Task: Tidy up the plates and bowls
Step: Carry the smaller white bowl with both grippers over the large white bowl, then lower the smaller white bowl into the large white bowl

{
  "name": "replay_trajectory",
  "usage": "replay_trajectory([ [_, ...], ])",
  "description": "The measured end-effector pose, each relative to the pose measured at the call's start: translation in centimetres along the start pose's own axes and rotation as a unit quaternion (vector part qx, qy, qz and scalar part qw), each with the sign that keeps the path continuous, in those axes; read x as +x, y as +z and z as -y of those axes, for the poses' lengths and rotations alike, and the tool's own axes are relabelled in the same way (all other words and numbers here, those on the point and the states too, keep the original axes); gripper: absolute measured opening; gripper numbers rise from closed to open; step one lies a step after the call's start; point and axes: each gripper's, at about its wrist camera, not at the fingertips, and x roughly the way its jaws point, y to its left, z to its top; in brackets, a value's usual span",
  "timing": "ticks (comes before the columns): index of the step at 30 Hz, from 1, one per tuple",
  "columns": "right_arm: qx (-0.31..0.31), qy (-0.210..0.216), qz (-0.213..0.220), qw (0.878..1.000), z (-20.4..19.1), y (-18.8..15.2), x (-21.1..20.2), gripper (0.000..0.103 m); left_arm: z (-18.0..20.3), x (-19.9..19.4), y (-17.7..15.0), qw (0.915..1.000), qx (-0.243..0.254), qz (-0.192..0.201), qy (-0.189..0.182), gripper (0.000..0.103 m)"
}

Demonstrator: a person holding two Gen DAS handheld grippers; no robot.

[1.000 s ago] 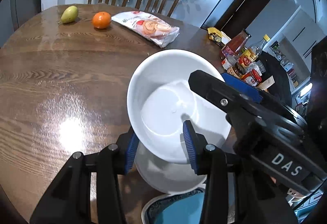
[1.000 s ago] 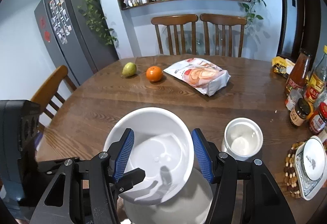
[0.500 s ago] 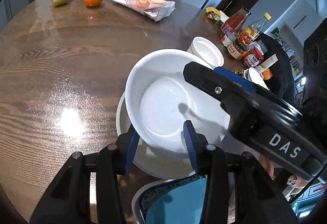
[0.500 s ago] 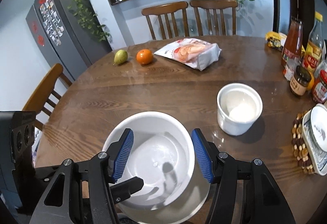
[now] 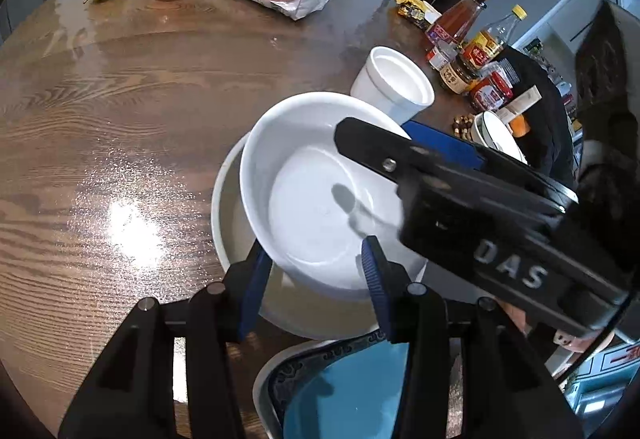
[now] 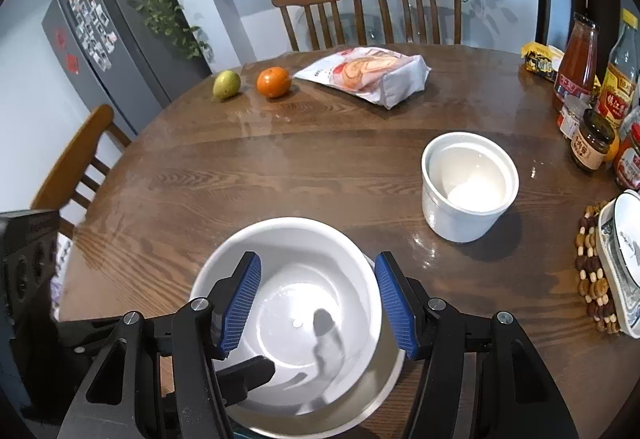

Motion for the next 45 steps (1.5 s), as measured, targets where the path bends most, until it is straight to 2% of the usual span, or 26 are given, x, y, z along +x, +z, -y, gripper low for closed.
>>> replay_trajectory([
  [14, -0.001, -0.024, -0.017, 1.0, 0.5, -0.1, 0.7, 0.061, 0.6, 0.7, -0.3, 0.9998, 0.011, -0.014, -0.007, 0.045],
  [20, -0.005, -0.034, -0.024, 0.999, 0.5, -0.1, 1.1, 0.061, 0.7, 1.1, -0.3, 0.9996, 0.011, -0.024, -0.013, 0.049],
  [27, -0.008, -0.034, -0.034, 0.999, 0.5, -0.2, 1.6, 0.061, 0.6, 0.9, -0.3, 0.9994, 0.007, -0.026, -0.023, 0.058],
  [37, -0.011, -0.038, -0.045, 0.998, 0.5, -0.2, 2.1, 0.062, 0.8, 0.8, -0.4, 0.9994, 0.012, -0.025, -0.022, 0.06],
  [40, -0.011, -0.038, -0.046, 0.998, 0.5, -0.3, 2.3, 0.068, 0.7, 0.6, -0.4, 0.9995, 0.011, -0.023, -0.019, 0.062],
  [45, -0.016, -0.046, -0.045, 0.998, 0.5, -0.3, 2.4, 0.068, 0.6, 0.6, -0.5, 0.9994, 0.009, -0.026, -0.019, 0.062],
])
